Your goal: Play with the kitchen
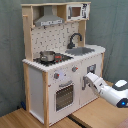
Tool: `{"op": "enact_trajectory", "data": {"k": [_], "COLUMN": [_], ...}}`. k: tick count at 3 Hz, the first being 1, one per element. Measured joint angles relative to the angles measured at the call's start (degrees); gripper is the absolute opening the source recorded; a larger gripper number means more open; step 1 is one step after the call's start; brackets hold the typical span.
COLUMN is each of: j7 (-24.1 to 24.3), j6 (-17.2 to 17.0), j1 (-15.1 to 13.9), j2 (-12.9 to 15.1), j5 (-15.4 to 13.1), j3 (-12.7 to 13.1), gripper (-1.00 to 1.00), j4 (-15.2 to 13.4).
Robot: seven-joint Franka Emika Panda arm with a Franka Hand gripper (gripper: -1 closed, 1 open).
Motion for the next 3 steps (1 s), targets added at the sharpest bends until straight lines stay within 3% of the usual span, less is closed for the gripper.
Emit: {"op": "enact_trajectory", "data": {"k": [3], "j7": [-19.3], "j6": [2.4], "j1": [2.8], "j2": [0.6], "j5": [-0.9], "j3": [-3.5], "gripper": [1.0], "j4": [-0.1]}}
